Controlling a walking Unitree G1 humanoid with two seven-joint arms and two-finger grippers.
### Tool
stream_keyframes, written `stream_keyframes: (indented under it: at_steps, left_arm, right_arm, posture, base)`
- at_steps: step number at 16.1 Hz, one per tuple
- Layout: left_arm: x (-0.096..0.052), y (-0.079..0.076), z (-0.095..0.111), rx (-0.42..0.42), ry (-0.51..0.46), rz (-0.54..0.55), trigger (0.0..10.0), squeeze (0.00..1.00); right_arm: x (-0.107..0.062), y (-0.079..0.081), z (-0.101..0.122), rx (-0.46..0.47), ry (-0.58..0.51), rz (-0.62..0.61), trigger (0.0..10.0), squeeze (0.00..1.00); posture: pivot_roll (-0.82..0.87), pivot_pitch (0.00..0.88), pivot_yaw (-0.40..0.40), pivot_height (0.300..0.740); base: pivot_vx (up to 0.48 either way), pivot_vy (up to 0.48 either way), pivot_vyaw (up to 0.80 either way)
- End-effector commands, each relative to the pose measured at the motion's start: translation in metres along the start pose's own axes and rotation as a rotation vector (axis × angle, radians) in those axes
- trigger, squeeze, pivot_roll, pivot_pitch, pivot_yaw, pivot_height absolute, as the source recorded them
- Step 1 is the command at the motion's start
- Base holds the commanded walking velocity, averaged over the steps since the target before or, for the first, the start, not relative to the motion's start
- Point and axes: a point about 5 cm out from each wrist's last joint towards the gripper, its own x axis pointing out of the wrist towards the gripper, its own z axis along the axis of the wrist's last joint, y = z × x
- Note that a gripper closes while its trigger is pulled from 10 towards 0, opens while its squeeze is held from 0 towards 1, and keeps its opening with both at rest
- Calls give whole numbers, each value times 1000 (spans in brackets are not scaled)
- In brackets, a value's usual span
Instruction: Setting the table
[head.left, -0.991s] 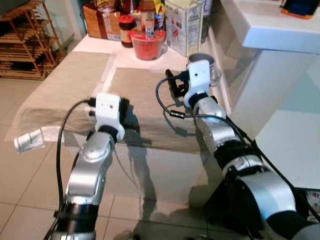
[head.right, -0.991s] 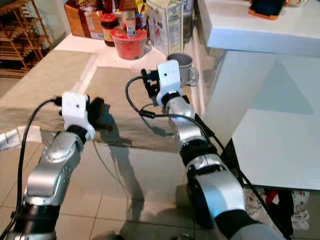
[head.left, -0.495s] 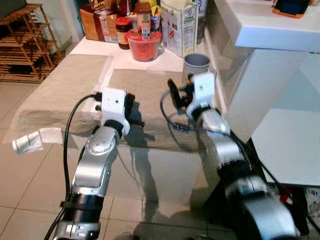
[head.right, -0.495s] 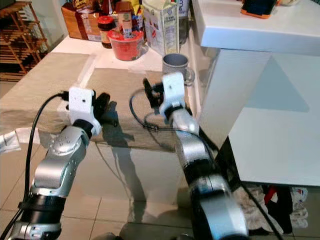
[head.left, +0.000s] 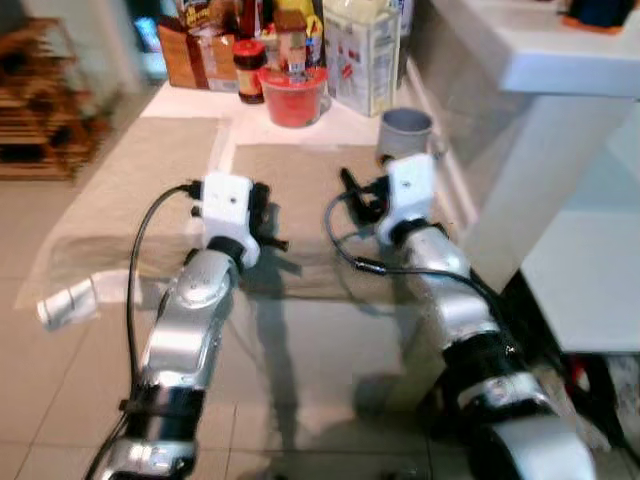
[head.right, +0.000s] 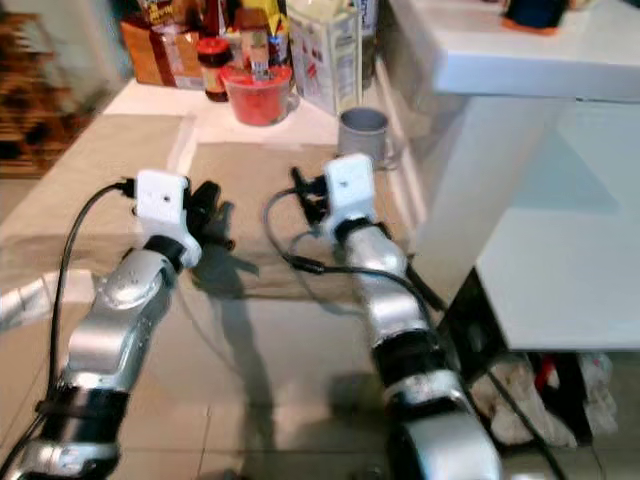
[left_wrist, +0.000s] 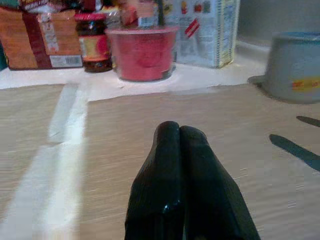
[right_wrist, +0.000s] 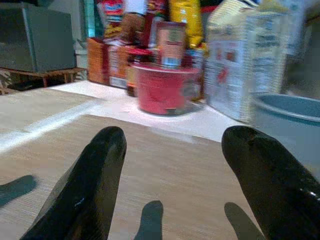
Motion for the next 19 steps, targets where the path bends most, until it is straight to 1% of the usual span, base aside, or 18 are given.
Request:
stream_keyframes:
  at_steps: [1,3,5,6,15,17,19]
  left_arm:
    - [4,-4,5,3,-12,-14,10000,0]
    - [5,-2,3,2,2,-3,10000,0]
    - [6,-2,1,18,19,-1,10000,0]
    - [6,-1,2,14,-4,5,10000,1000]
    - [5,0,1,27,-5,4,10000,1000]
    - [4,-1,1,34,-4,3,10000,1000]
    - [5,0,0,33,1,5,10000,1000]
  right_arm:
    - [-3,-8,2,-36,6,-19,10000,0]
    - [-3,-9,2,-35,8,-21,10000,0]
    - [-4,-8,1,-35,14,-23,10000,0]
    - [-5,-7,0,-31,20,-23,10000,0]
    - [-9,-6,-3,-29,34,-17,10000,0]
    - [-11,-8,-4,-30,35,-21,10000,0]
    - [-12,-10,-9,-12,70,-32,10000,0]
  posture:
    - [-65,0,27,736]
    - [-65,0,29,736]
    - [-65,0,31,736]
    - [-66,0,32,736]
    - [-65,0,29,736]
    - [-65,0,30,736]
    - [-68,0,34,736]
  base:
    - [0,0,0]
    - [0,0,0]
    - [0,0,0]
    - [0,0,0]
    - [0,0,0]
    - [0,0,0]
    - [0,0,-625]
